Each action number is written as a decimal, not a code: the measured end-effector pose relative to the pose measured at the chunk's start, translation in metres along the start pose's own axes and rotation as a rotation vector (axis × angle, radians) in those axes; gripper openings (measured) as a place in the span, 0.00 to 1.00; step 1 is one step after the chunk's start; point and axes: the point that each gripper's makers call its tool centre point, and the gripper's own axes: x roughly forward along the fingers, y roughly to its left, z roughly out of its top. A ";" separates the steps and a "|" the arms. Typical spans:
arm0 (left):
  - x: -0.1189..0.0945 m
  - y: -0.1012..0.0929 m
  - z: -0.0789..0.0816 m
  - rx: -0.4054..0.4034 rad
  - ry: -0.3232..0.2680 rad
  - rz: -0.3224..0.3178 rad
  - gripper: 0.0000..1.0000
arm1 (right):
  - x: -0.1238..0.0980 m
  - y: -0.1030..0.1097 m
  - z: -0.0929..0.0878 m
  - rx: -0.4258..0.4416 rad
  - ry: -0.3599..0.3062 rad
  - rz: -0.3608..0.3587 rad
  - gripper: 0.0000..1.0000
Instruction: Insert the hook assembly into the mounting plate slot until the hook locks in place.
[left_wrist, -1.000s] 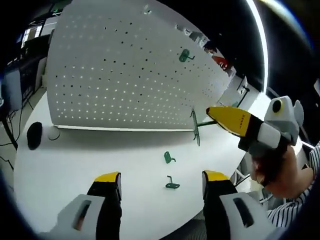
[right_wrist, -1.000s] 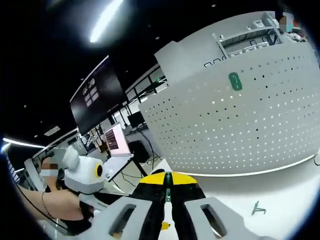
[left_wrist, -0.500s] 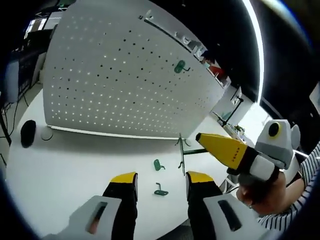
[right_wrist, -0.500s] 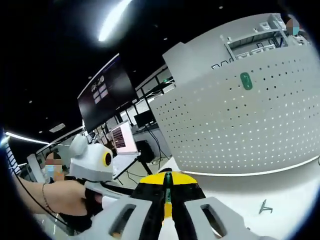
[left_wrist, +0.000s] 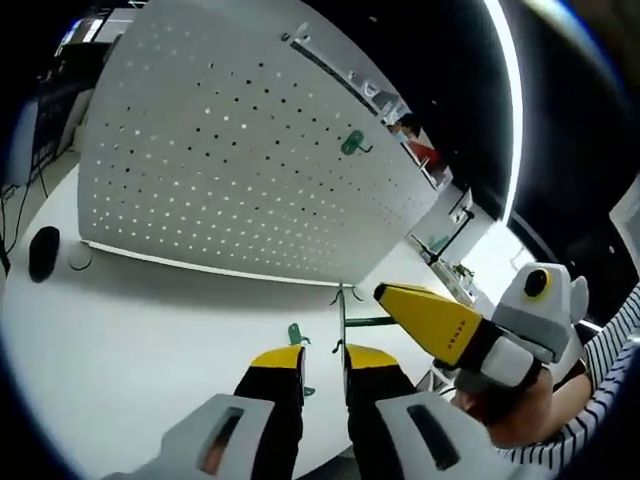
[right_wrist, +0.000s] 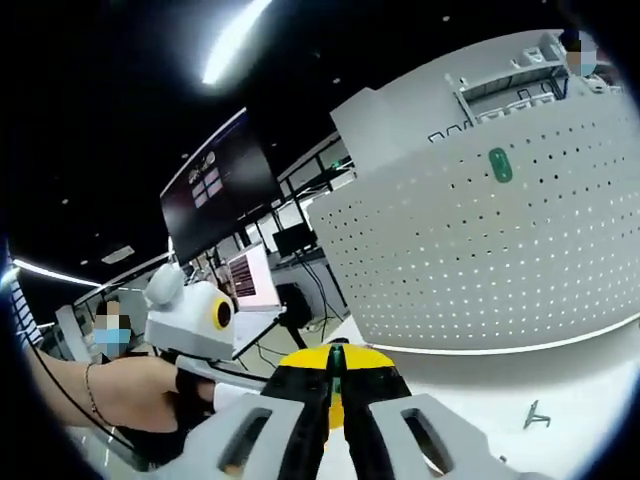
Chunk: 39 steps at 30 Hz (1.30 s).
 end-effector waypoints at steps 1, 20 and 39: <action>0.000 -0.001 0.000 -0.002 -0.001 -0.001 0.15 | 0.000 0.000 0.000 -0.001 -0.001 -0.001 0.00; 0.000 -0.013 0.000 0.018 -0.008 -0.045 0.04 | -0.002 0.001 -0.001 -0.020 -0.015 -0.005 0.00; -0.005 0.013 0.002 0.067 0.008 0.037 0.01 | 0.001 0.002 -0.009 0.062 0.059 0.012 0.08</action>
